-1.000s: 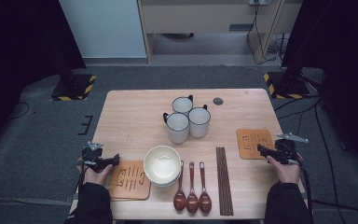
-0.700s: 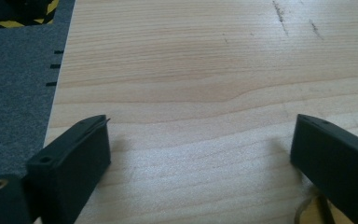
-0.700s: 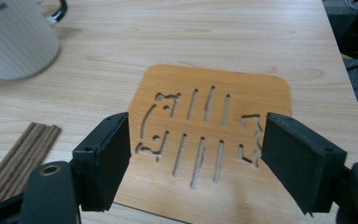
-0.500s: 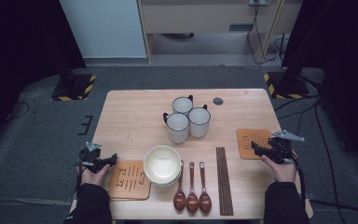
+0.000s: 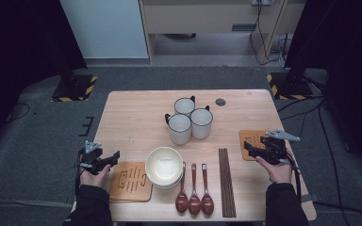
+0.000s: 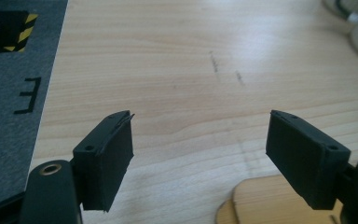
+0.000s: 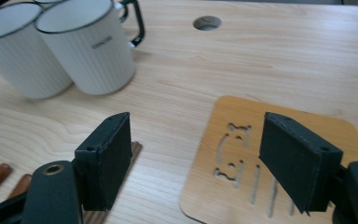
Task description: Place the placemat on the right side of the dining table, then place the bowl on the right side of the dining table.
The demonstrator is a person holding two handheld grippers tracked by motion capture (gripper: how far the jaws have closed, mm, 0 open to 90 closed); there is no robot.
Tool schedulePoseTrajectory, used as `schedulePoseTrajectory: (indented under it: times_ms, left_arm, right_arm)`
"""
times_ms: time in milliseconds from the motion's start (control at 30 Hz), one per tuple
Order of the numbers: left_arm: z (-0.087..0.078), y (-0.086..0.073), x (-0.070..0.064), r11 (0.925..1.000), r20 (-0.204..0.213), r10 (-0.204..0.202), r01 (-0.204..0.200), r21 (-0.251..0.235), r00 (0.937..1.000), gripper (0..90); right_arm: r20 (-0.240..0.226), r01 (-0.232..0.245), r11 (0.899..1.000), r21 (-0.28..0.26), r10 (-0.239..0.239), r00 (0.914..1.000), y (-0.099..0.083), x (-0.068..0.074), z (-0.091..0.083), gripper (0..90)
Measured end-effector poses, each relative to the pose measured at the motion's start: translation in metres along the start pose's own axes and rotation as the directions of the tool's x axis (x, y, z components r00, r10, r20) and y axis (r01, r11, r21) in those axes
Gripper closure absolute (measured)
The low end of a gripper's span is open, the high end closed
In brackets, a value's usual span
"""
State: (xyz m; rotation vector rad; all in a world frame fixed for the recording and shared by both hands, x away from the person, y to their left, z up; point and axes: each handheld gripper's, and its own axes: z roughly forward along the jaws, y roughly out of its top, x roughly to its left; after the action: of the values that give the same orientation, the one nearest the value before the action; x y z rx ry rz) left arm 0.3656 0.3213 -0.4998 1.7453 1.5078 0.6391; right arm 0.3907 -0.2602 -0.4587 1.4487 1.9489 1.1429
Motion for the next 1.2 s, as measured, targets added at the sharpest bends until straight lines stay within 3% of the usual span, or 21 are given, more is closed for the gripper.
schedulePoseTrajectory:
  times_ms: [500,1200]
  left_arm:
    - [-0.029,0.022,-0.026,0.9929,0.104,0.029,-0.017,-0.117,0.9941,22.8]
    - [-0.052,0.038,-0.048,0.979,0.174,0.057,-0.021,-0.203,0.9831,26.6]
  right_arm:
    - [-0.096,0.019,0.998,-0.066,-0.025,0.9951,0.019,0.029,-0.012,25.3]
    - [-0.154,0.035,0.994,-0.106,-0.051,0.9868,0.032,0.059,-0.02,25.9]
